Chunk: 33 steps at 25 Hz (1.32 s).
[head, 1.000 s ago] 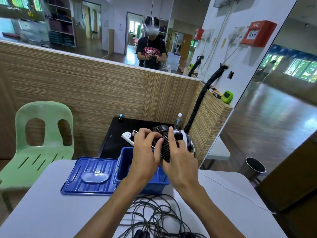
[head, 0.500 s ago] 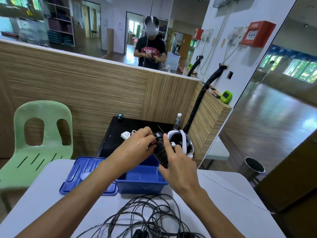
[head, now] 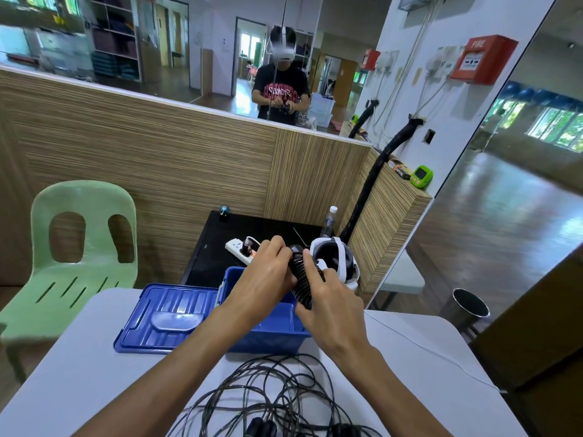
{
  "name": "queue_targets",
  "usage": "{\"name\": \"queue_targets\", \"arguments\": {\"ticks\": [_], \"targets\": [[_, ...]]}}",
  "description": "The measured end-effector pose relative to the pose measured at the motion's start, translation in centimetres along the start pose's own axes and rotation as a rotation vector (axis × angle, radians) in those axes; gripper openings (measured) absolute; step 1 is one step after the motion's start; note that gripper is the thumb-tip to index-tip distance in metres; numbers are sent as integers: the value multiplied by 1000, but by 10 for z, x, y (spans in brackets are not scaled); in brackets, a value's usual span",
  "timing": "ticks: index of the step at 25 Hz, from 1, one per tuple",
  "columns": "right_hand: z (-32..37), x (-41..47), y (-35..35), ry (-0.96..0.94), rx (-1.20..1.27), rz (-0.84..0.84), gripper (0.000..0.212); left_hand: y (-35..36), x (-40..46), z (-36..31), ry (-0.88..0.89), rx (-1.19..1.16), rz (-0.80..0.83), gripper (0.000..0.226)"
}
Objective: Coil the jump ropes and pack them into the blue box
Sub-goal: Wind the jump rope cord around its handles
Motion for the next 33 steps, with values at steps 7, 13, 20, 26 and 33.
{"name": "queue_targets", "arguments": {"ticks": [7, 13, 20, 26, 33], "targets": [[0, 1, 6, 16, 3, 46, 87, 5, -6, 9, -245, -304, -51, 16], [3, 0, 13, -22, 18, 67, 89, 15, -13, 16, -332, -368, 8, 13], [-1, 1, 9, -54, 19, 95, 92, 0, -10, 17, -364, -347, 128, 8], [0, 3, 14, -38, 18, 109, 91, -6, -11, 22, -304, -249, 186, 12], [1, 2, 19, -25, -11, 119, 88, 0, -11, 18, -254, -148, 87, 12]]}}
Point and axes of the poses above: each hand's wrist, its own x-axis towards the middle knuckle, its own y-axis out of the palm, z = x × y, the point moved 5 cm from there along x, towards the middle knuckle, and after that the axes turned 10 degrees about -y, right-handed, at the moved point
